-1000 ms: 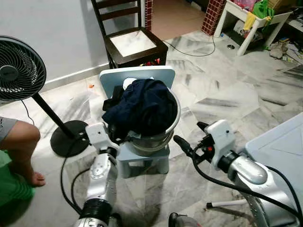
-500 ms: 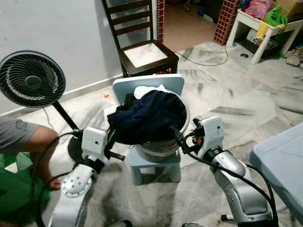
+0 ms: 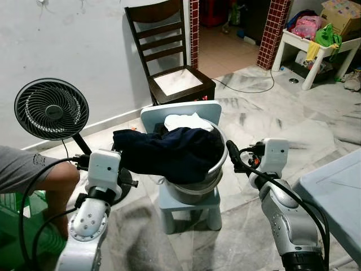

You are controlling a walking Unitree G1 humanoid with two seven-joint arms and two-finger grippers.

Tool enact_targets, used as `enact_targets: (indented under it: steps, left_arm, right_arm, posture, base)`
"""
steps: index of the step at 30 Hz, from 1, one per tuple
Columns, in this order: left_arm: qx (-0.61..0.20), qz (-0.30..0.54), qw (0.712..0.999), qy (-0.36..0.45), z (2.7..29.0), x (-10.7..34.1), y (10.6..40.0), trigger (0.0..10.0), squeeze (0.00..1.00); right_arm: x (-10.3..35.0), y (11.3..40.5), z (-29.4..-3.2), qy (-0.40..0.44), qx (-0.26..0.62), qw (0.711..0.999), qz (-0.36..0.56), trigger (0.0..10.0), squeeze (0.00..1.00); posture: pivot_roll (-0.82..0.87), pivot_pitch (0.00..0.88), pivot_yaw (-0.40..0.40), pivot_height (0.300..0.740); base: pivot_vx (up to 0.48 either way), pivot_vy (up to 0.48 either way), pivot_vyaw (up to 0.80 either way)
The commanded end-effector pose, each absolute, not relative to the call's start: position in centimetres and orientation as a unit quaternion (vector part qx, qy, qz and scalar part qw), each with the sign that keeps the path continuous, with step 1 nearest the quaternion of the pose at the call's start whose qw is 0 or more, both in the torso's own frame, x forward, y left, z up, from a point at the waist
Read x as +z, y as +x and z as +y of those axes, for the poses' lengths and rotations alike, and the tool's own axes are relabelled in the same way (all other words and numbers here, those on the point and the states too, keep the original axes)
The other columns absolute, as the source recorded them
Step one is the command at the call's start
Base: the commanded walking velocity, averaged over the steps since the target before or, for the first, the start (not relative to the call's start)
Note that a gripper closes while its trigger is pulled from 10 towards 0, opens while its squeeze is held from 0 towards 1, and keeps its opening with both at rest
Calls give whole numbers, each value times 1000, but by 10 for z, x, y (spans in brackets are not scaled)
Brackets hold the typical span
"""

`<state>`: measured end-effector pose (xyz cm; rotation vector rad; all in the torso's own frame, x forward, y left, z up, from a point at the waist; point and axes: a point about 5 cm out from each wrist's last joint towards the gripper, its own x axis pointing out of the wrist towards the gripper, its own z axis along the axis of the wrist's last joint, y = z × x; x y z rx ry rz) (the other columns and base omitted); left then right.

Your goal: Hang hanger

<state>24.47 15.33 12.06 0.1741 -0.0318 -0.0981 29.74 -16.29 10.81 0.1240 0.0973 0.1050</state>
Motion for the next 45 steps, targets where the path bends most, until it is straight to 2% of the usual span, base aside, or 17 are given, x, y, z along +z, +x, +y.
enact_targets:
  steps: [1, 9, 16, 21, 22, 28, 35, 45]
  left_arm:
    - [-45, -9, 995, 84, 157, 114, 242, 10000, 0]
    - [-5, -19, 997, 78, 169, 112, 240, 10000, 0]
    - [-27, -20, 997, 76, 157, 113, 245, 10000, 0]
    - [-15, -21, 997, 73, 157, 112, 244, 10000, 0]
    - [-10, -23, 997, 70, 156, 112, 244, 10000, 0]
    - [-3, -24, 997, 73, 158, 113, 243, 10000, 0]
    - [-3, -22, 997, 75, 157, 112, 243, 10000, 0]
    - [-7, -18, 997, 74, 154, 111, 244, 10000, 0]
  right_arm:
    - [110, 295, -165, 74, 50, 996, 24, 10000, 0]
    - [112, 283, -202, 110, -33, 993, -5, 10000, 0]
    - [105, 284, -193, 102, -11, 994, 27, 10000, 0]
    - [110, 289, -185, 125, 25, 992, 17, 10000, 0]
    - [110, 290, -185, 108, 33, 993, 22, 10000, 0]
    - [109, 294, -182, 71, 33, 997, 24, 10000, 0]
    - [105, 294, -183, 74, 35, 996, 30, 10000, 0]
    - [105, 294, -187, 71, 33, 996, 33, 10000, 0]
  posture:
    - [-84, 0, 111, 740]
    - [-106, 0, 123, 740]
    - [-124, 0, 117, 740]
    - [-119, 0, 103, 740]
    - [-113, 0, 94, 740]
    - [-107, 0, 86, 740]
    - [-113, 0, 86, 740]
    - [-119, 0, 84, 740]
  base:
    - [0, 0, 0]
    - [0, 0, 0]
    - [0, 0, 0]
    - [0, 0, 0]
    - [0, 0, 0]
    - [0, 0, 0]
    - [0, 0, 0]
    - [-247, 0, 0]
